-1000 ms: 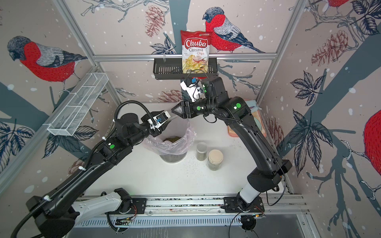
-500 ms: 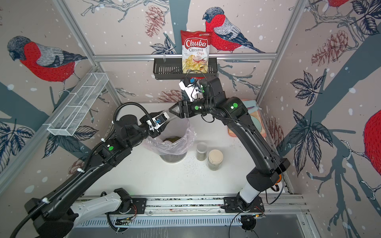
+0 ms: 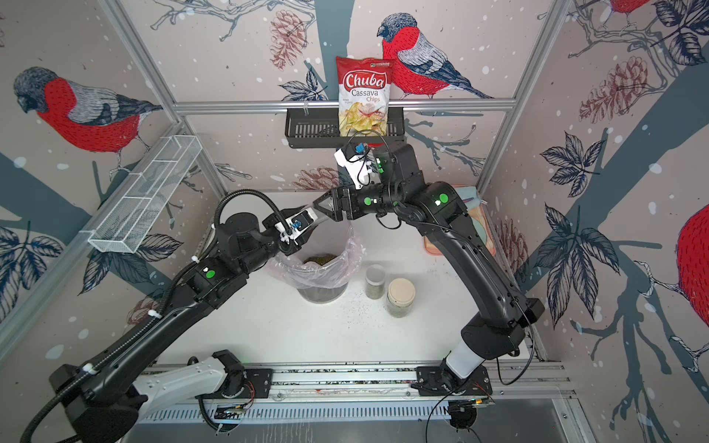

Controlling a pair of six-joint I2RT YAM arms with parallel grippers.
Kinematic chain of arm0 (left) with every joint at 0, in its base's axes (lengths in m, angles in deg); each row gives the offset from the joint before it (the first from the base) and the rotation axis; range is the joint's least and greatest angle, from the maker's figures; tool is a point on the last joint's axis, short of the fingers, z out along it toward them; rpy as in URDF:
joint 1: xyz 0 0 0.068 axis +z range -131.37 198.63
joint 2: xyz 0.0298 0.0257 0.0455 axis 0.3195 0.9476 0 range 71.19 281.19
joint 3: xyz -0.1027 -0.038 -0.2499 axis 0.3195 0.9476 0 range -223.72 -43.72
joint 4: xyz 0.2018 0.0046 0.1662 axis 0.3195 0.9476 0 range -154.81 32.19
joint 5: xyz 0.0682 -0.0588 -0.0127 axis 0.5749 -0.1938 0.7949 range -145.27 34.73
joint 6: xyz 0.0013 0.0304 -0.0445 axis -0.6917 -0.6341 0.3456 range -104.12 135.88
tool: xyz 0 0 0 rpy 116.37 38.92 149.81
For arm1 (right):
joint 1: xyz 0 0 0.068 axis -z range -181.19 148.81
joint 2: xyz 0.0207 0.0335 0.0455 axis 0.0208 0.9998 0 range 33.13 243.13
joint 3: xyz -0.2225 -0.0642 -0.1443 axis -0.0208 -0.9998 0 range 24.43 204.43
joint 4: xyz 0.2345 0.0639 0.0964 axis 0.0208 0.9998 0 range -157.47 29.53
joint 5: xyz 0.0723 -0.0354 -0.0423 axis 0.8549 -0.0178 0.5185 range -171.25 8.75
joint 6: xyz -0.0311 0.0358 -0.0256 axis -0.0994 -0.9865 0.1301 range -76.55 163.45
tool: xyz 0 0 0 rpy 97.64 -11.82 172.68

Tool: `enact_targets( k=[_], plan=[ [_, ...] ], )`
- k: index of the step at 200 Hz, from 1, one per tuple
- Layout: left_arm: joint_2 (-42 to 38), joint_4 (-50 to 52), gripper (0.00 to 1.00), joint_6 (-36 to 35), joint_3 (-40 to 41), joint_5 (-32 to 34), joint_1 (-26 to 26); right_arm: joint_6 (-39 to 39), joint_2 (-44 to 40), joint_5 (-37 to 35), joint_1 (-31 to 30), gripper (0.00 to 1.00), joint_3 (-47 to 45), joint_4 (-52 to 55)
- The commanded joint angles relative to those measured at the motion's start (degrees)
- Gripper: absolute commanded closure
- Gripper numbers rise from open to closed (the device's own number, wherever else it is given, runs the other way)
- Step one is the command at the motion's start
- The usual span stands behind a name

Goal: Empty moldy mung beans from jars
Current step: Pick up the jar from the center of the board, then open the lid of the jar.

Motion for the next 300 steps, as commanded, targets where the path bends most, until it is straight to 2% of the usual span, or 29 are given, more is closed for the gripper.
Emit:
enact_targets(
  k=[1,37,104,228,300],
  plan=[
    [0.0,-2.1,0.65,-0.6,-0.7,0.6,0.1,0.4,-0.4,-1.7,0.1,0.17,0.5,-0.3],
    [-0.2,-2.0,0.65,-0.6,-0.8,0.7,0.1,0.2,0.1,-3.2,0.6,0.17,0.5,0.0],
    [-0.5,-2.6,0.63,-0.3,-0.3,1.0,0.1,-0.1,-2.6,-0.9,1.5,0.17,-1.7,-2.0],
    [-0.9,-2.6,0.63,-0.3,0.0,0.8,0.1,-0.8,-4.2,0.5,2.6,0.27,-3.7,-3.1],
    [-0.9,-2.7,0.63,-0.2,0.0,0.9,0.1,-0.9,-4.7,1.3,2.8,0.36,-4.9,-3.7]
  ],
)
